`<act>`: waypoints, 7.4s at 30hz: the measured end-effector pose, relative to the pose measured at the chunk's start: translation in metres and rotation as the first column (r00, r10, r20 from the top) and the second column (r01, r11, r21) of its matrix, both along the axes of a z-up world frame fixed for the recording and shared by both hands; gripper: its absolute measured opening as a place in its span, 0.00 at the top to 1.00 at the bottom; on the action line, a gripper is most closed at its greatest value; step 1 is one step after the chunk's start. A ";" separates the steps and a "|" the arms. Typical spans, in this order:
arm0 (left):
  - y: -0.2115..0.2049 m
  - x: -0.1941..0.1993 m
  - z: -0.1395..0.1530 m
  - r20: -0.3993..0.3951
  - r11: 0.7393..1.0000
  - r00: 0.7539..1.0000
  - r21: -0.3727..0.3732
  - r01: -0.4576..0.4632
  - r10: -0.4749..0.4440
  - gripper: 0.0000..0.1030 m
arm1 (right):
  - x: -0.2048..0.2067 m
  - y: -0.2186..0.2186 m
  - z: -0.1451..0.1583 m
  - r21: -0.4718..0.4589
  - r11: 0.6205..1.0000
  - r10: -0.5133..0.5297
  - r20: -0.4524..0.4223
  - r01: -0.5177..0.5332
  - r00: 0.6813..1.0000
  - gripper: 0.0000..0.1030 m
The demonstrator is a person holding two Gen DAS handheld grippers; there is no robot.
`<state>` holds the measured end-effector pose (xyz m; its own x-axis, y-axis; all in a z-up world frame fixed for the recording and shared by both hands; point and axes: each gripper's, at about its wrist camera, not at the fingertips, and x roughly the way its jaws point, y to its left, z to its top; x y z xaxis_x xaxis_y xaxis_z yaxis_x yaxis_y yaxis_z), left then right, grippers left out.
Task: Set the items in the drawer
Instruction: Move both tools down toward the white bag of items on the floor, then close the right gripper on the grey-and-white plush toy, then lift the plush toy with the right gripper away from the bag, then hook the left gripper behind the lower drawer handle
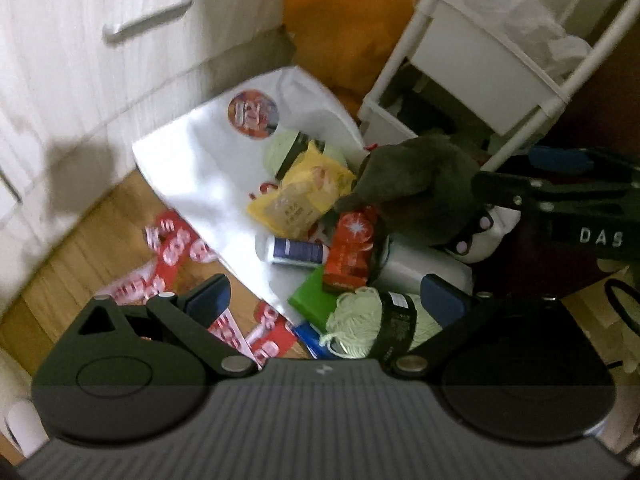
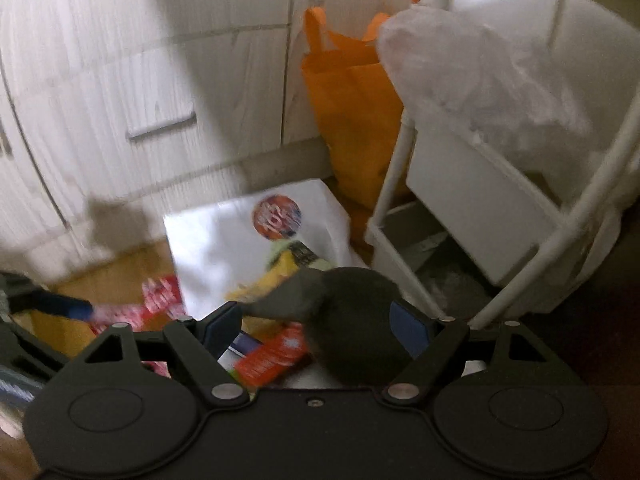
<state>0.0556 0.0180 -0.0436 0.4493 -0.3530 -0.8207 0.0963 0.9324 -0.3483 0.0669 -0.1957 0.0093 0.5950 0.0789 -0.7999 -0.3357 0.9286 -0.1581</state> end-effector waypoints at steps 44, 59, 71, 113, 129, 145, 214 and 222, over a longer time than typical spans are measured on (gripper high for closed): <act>-0.023 0.021 -0.087 0.162 0.979 0.968 0.098 0.177 -0.192 0.00 | 0.081 0.007 -0.133 -0.380 0.917 -0.170 -0.099 0.121 0.980 0.01; -0.028 0.022 -0.084 0.157 0.981 0.972 0.108 0.158 -0.174 0.00 | 0.054 0.013 -0.082 0.071 0.997 -0.019 -0.217 0.036 0.976 0.37; -0.017 0.030 -0.105 0.086 0.991 0.989 0.083 0.109 -0.116 0.00 | 0.022 0.038 -0.133 -0.381 0.919 0.016 -0.215 -0.098 0.977 0.19; 0.004 0.027 -0.091 0.083 1.000 0.997 0.013 0.009 -0.010 0.00 | 0.056 0.065 -0.181 -0.504 0.801 0.288 -0.149 -0.323 0.946 0.00; -0.004 0.023 -0.078 0.136 0.999 0.990 0.030 0.042 -0.045 0.02 | 0.066 0.010 -0.102 0.234 0.972 0.058 -0.115 -0.029 0.992 0.19; 0.027 0.008 -0.017 0.263 0.998 0.963 -0.038 -0.043 0.052 0.02 | 0.050 -0.010 -0.082 0.648 0.760 0.096 -0.193 0.053 0.976 0.19; -0.009 0.149 0.005 0.220 0.626 0.918 0.779 0.039 -0.330 0.50 | 0.048 -0.031 -0.057 0.753 0.654 -0.092 -0.021 0.076 0.996 0.17; 0.000 0.151 0.012 0.274 0.702 0.928 0.712 -0.020 -0.252 0.56 | 0.061 -0.038 -0.070 0.764 0.637 -0.127 -0.020 0.097 0.992 0.16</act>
<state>0.2070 0.0180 -0.0321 0.7290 0.1861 -0.6588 0.2002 0.8623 0.4651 0.1276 -0.2339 -0.0608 0.6652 0.5829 -0.4667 -0.2299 0.7546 0.6146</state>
